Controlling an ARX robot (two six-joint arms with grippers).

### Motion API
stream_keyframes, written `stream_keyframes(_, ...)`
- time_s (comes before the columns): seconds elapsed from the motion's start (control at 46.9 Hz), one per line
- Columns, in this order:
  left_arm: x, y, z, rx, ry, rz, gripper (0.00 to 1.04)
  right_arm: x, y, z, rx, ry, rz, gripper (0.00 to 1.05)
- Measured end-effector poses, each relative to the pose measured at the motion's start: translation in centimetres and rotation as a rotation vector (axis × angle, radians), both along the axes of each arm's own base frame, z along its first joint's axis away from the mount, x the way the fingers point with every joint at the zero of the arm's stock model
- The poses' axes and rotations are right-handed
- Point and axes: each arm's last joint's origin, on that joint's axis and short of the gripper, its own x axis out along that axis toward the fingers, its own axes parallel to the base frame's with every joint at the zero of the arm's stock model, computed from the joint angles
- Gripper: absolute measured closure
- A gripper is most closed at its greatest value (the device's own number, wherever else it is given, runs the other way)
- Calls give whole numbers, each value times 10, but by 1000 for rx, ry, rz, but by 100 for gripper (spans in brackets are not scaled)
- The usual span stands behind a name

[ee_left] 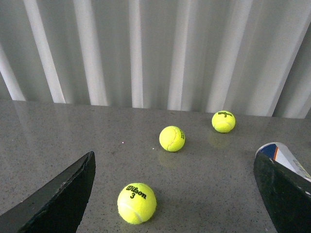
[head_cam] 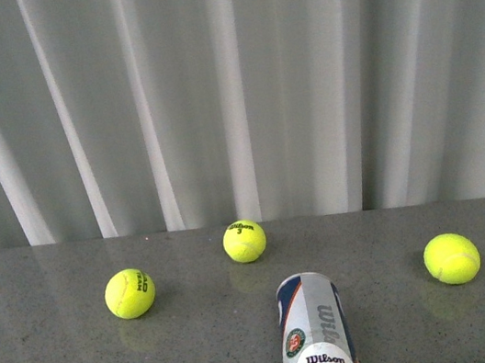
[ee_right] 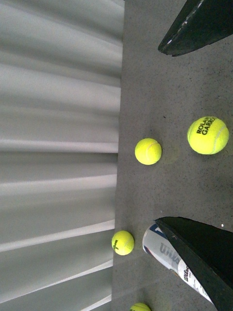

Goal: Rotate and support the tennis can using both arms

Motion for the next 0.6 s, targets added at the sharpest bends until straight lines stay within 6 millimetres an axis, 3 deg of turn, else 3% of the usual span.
stream_keyframes(0.596, 0, 0, 0, 0, 0, 0, 7, 0, 0, 0, 0, 0, 0, 7)
